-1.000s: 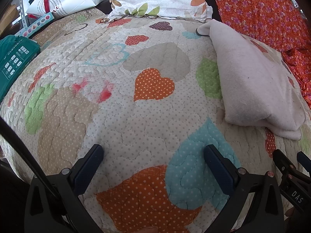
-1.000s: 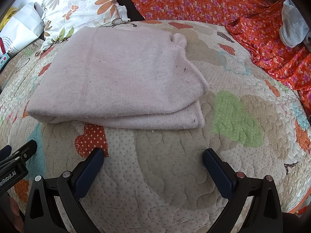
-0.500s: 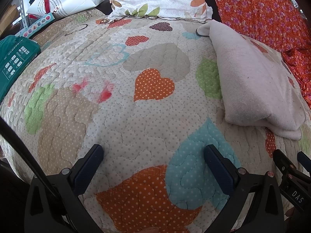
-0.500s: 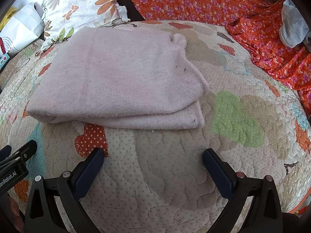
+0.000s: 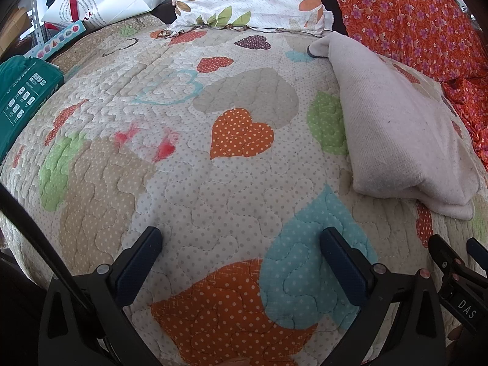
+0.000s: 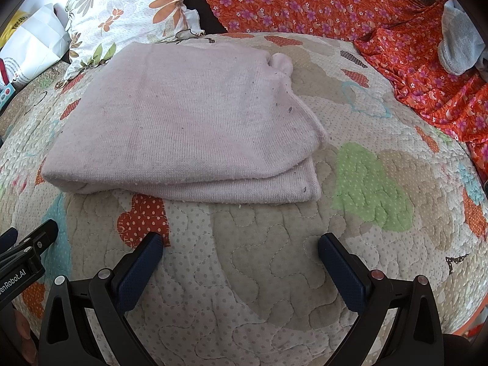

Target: Fold small clothes

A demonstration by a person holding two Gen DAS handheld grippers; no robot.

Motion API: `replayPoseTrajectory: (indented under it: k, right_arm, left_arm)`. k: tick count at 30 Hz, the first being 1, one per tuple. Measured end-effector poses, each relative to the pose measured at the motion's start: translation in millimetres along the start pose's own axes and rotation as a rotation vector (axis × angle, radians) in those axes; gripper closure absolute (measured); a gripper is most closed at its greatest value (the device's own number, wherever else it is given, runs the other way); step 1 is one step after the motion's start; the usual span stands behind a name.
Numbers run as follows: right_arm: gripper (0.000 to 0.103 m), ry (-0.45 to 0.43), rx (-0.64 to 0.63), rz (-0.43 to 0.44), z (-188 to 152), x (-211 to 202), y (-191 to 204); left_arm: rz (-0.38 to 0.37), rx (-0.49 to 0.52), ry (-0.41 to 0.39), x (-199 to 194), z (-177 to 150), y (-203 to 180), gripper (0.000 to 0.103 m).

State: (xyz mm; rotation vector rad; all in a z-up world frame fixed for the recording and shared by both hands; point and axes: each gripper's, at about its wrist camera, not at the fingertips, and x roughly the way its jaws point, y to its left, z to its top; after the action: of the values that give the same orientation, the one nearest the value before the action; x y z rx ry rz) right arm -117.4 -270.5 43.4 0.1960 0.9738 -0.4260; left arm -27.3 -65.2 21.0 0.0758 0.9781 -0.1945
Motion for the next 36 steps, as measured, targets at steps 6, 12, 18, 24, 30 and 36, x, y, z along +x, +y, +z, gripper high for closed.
replayPoseTrajectory:
  k: [6, 12, 18, 24, 30, 36]
  right_arm:
    - [0.000, -0.001, 0.000, 0.000, -0.4, -0.2, 0.1]
    - [0.000, -0.001, 0.002, 0.001, -0.1, -0.6, 0.3]
    - [0.000, 0.005, 0.005, 0.001, 4.7, -1.4, 0.2]
    - [0.000, 0.004, 0.005, 0.001, 5.0, -1.2, 0.6]
    - [0.000, 0.003, 0.005, 0.001, 3.7, -1.6, 0.9]
    - [0.000, 0.002, 0.005, 0.000, 3.6, -0.8, 1.1]
  left_arm:
    - [0.000, 0.000, 0.000, 0.0, -0.2, -0.3, 0.000]
    - [0.001, -0.001, 0.000, 0.1, -0.4, -0.3, 0.000]
    - [0.001, -0.001, 0.000, 0.1, -0.5, -0.4, 0.000]
    - [0.001, -0.001, 0.000, -0.4, -0.2, -0.8, 0.000]
    - [0.000, -0.001, 0.000, -0.3, -0.5, -0.5, 0.000]
    - [0.000, -0.001, -0.001, -0.3, -0.6, -0.5, 0.000]
